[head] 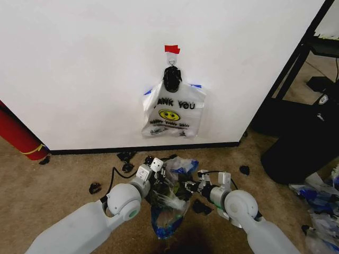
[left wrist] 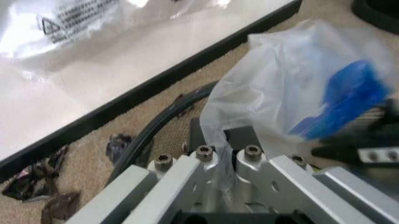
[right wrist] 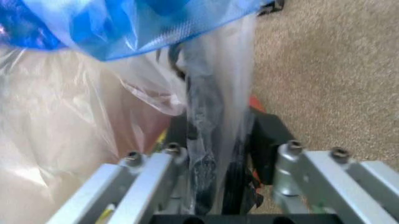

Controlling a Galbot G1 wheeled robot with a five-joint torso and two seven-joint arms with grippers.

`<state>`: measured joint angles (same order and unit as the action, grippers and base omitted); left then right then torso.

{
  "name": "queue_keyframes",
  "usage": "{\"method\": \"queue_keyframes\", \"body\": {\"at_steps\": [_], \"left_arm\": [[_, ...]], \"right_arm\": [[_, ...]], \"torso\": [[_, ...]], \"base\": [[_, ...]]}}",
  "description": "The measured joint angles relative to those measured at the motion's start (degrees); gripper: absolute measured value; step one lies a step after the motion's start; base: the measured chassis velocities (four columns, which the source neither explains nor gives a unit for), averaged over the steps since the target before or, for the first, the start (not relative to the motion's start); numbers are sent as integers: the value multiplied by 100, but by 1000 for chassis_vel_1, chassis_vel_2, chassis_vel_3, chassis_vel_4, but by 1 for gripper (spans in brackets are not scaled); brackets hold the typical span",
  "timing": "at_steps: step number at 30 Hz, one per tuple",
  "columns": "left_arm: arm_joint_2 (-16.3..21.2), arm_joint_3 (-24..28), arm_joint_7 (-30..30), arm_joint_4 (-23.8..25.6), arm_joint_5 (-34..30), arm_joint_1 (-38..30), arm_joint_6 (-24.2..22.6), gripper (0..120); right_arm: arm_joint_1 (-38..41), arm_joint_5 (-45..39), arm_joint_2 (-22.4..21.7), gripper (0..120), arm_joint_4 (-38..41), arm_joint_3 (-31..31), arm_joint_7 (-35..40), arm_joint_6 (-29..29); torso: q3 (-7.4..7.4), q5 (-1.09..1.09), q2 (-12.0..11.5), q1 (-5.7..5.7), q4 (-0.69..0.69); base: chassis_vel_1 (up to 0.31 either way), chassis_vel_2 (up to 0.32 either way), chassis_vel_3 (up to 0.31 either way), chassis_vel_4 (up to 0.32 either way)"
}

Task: Pick up the garbage bag from the wall and place it over the trash bin.

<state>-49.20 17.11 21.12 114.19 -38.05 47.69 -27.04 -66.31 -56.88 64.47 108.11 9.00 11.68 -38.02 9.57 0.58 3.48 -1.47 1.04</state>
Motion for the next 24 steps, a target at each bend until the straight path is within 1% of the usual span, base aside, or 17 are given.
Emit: {"method": "queue_keyframes", "body": {"at_steps": [1,3,4,7,8,10,11,15,18,24], "left_arm": [[5,-15,0,30,28,34,18,0],[45,-141,-19,263,236,306,125,0],[45,-141,-19,263,236,306,125,0],[80,-389,-105,535,513,665,221,0],[89,-534,-164,640,691,858,283,0],[91,-736,-252,764,1012,1126,415,0],[91,-736,-252,764,1012,1126,415,0],[60,-1057,-313,860,1456,1459,645,0],[33,-1242,-317,909,1533,1574,713,0],[61,-1457,-371,923,1654,1647,769,0]], "right_arm": [[-15,-1,3,19,25,-8,48,48],[-119,13,22,9,162,-104,445,421],[-119,13,22,9,162,-104,445,421],[-265,18,51,0,333,-181,868,817],[-360,29,60,0,410,-170,1026,982],[-541,65,71,0,568,-105,1117,1180],[-541,65,71,0,568,-105,1117,1180],[-862,102,46,0,774,51,1186,1482],[-981,101,32,0,890,221,1200,1603],[-1053,115,-54,0,971,427,1188,1662]], "torso": [[0,0,0,0,0],[0,0,0,0,0],[0,0,0,0,0],[0,0,0,0,-2],[0,0,0,0,0],[-1,0,0,0,-2],[-1,0,0,0,-2],[-1,0,0,1,0],[-1,0,0,0,0],[0,0,0,1,0]], "base": [[0,0,0,0],[0,0,0,0],[0,0,0,0],[0,0,0,0],[0,0,0,0],[0,0,0,0],[0,0,0,0],[0,0,0,0],[0,0,0,0],[0,0,0,0]]}}
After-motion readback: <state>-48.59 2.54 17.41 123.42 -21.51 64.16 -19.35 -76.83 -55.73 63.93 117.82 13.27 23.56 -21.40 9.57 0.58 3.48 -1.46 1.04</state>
